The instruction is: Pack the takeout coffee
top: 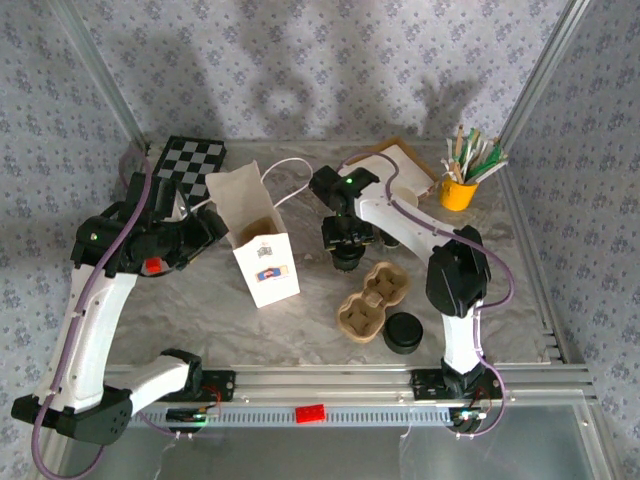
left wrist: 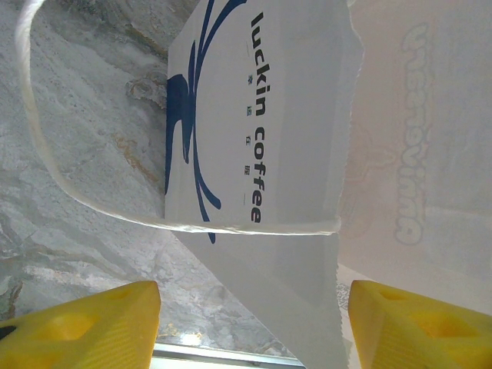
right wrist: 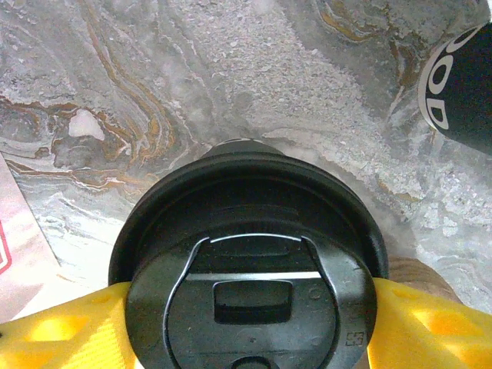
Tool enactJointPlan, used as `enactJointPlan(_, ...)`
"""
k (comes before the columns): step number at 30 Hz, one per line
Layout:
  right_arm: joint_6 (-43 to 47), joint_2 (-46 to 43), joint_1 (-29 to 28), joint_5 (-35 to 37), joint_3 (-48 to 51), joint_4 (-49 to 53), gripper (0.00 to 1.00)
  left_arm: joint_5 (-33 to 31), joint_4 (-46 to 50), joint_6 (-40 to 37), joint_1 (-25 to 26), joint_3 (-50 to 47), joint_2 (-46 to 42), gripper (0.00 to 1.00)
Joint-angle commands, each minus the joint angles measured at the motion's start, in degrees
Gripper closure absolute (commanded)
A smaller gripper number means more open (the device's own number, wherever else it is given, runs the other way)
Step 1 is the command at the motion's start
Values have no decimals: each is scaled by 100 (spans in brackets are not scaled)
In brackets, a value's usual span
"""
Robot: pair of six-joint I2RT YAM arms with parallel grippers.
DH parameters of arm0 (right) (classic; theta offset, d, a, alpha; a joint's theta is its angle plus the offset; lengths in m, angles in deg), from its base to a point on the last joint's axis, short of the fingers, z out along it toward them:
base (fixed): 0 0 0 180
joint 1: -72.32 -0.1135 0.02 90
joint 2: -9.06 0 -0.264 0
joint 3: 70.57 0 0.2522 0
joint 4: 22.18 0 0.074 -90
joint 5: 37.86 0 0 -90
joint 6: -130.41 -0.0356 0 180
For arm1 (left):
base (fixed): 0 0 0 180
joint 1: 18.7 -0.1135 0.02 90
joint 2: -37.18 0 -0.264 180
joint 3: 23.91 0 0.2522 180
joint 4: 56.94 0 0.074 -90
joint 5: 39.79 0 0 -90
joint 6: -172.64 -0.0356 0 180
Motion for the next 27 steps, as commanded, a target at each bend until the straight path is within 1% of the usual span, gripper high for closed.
enactJointPlan(1,57,-361,61,118,48,219,32,-26,188,-21,-40,128,-63,34)
enactJointPlan(6,-47,-700,107,40,-7,570,33,-90,384,-9,-38,242,-122,32)
enactJointPlan(9,-108,-929,129,-137,13,741,33,-92,403,47,-39,276,-177,32)
enactJointPlan(17,-218,-1357,156,-351,-309,1701,35,-48,287,144,-10,426,-145,31)
enactJointPlan(23,-360,-1665,120,-417,-465,2250,36,-153,106,121,200,501,34,31)
enactJointPlan(27,-434,-1778,81,-338,-798,2719,36,-349,-36,94,487,557,210,31)
